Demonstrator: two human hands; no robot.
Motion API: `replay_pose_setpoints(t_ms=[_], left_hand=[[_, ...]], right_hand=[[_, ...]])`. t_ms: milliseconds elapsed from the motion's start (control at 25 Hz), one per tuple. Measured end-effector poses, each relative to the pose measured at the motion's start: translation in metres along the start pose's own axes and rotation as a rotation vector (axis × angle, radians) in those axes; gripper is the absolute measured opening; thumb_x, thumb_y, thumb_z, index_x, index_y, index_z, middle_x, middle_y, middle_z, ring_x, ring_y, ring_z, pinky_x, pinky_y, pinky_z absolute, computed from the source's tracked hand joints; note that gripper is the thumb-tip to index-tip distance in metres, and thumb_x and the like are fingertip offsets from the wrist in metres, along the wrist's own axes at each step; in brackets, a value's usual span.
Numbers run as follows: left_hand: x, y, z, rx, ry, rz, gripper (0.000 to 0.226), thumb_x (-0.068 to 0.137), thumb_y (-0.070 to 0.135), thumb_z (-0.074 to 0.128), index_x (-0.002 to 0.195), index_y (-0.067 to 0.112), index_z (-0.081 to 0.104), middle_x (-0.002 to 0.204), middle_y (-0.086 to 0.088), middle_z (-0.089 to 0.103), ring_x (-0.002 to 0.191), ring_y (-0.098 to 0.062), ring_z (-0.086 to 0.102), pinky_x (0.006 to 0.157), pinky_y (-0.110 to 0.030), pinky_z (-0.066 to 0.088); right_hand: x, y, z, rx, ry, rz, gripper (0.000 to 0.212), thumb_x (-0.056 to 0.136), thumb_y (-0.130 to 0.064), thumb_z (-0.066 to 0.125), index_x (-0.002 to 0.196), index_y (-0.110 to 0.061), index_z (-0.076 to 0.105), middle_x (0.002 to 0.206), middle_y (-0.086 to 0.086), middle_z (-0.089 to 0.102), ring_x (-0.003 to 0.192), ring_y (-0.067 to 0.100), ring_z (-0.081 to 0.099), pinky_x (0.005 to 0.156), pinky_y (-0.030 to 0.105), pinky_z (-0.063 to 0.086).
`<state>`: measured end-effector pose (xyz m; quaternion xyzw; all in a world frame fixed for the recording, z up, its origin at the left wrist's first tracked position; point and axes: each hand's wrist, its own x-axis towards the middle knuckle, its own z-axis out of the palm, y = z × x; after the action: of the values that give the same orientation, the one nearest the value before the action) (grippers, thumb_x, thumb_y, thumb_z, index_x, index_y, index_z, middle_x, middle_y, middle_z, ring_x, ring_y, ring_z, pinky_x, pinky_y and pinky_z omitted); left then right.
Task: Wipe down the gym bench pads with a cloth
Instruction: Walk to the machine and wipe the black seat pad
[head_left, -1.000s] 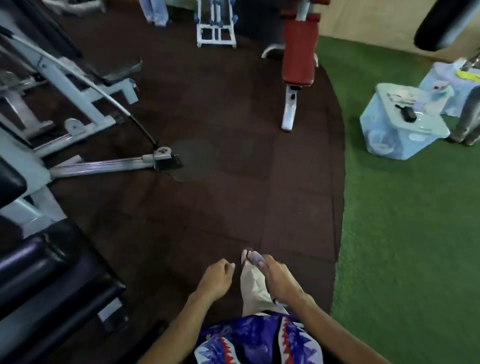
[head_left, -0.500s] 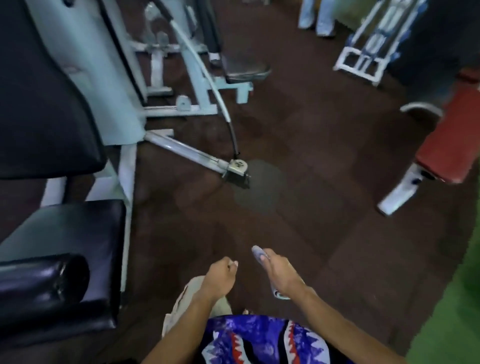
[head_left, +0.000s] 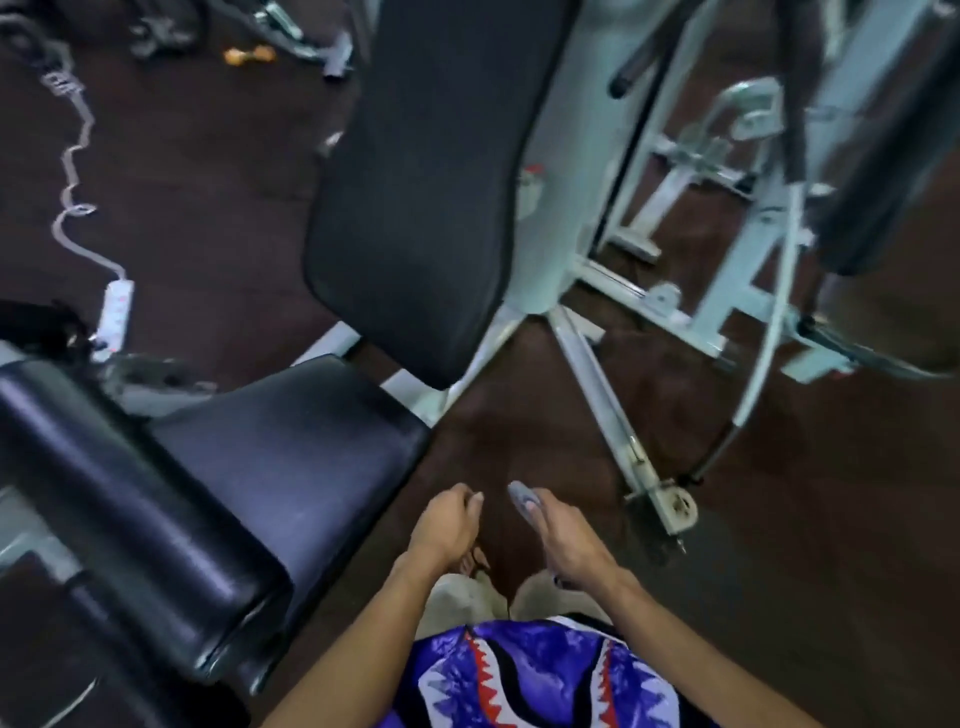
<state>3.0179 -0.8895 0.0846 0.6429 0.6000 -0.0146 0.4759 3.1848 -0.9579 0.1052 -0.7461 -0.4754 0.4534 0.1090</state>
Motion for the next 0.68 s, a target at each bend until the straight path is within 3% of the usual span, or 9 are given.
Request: replay_pose_setpoints(t_ms=[80,160,280,440,680], left_hand=[[0.014,-0.003,-0.016,-0.076,0.117,-0.063,0.021,0.101,0.035,0.044,0.093,0.021,0.058,0.094,-0.001,0.066,0.084,-0.014,0.061,0.075,-0.03,0.044],[0.02,-0.009,-0.024,-0.167,0.212,-0.146,0.017,0.101,0.035,0.044,0.092,0.027,0.056,0.091,0.005,0.063,0.078,-0.006,0.057,0.07,-0.026,0.042],[0.033,-0.03,-0.03,-0.264,0.397,-0.305,0.018,0.1,0.033,0.043,0.092,0.026,0.058,0.093,0.0,0.065,0.081,-0.013,0.06,0.072,-0.032,0.046],[0.056,-0.049,-0.032,-0.192,0.588,-0.504,0.027,0.101,0.031,0.039,0.108,0.02,0.063,0.106,-0.003,0.066,0.099,-0.025,0.062,0.088,-0.043,0.05],[0.096,-0.104,-0.044,-0.016,0.85,-0.585,0.03,0.098,0.034,0.042,0.114,0.017,0.062,0.118,-0.004,0.061,0.106,-0.026,0.058,0.092,-0.043,0.046]], right_hand=[[0.044,-0.026,-0.01,-0.084,-0.109,-0.102,0.037,0.106,-0.037,0.034,0.135,-0.022,0.051,0.126,0.005,0.066,0.114,0.023,0.062,0.081,0.023,0.039],[0.082,-0.042,-0.01,-0.17,-0.178,-0.189,0.036,0.103,-0.047,0.032,0.13,-0.033,0.05,0.121,0.003,0.068,0.112,0.023,0.064,0.091,0.034,0.048],[0.14,-0.066,-0.001,-0.325,-0.353,-0.304,0.04,0.099,-0.056,0.024,0.13,-0.041,0.045,0.116,0.0,0.07,0.109,0.022,0.066,0.097,0.048,0.049],[0.195,-0.096,0.019,-0.343,-0.511,-0.446,0.04,0.106,-0.04,0.031,0.139,-0.026,0.048,0.132,0.002,0.063,0.122,0.019,0.059,0.104,0.038,0.045],[0.268,-0.107,0.075,-0.351,-0.544,-0.573,0.041,0.107,-0.033,0.031,0.144,-0.021,0.043,0.134,0.006,0.06,0.12,0.02,0.059,0.099,0.027,0.043]])
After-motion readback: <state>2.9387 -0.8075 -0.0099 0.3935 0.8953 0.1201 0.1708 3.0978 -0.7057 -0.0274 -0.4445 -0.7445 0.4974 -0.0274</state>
